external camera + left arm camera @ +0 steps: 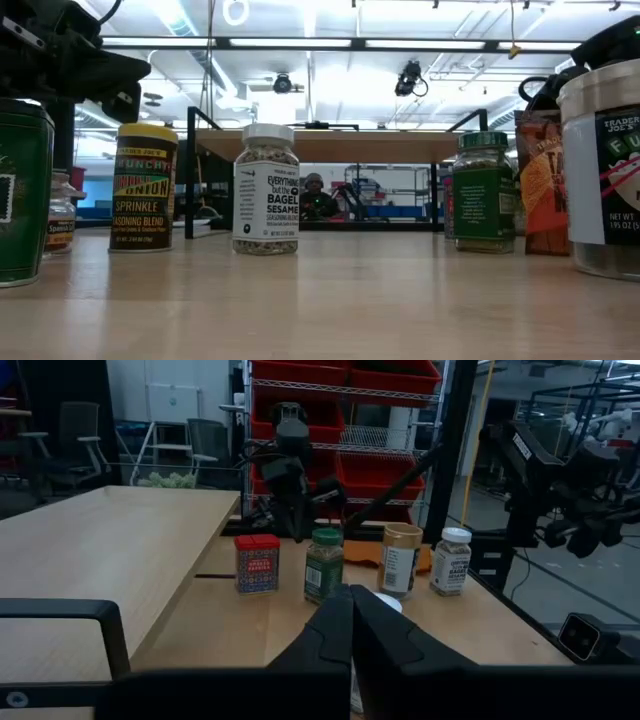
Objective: Shelf spices
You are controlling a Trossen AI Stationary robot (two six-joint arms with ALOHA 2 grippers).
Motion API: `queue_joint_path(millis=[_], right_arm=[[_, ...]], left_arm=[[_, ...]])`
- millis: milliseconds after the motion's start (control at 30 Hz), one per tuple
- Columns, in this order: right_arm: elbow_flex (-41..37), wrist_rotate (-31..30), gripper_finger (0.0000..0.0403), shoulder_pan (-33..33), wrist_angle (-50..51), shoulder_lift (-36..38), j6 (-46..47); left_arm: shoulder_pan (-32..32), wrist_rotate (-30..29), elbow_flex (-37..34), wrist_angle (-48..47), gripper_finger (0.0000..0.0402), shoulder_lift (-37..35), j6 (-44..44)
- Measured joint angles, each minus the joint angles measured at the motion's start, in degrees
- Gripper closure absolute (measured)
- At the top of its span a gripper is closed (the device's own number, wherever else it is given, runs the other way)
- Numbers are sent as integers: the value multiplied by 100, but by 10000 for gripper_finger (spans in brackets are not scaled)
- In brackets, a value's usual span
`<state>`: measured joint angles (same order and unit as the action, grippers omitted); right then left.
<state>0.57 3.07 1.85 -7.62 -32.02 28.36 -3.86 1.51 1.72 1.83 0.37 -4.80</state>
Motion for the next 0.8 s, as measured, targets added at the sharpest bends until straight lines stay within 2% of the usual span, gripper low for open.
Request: queue_joint_path(millis=[800], right_arm=[[-1, 0, 396, 1, 0, -1, 0]], left_arm=[[-1, -1, 0, 0, 395, -1, 1]])
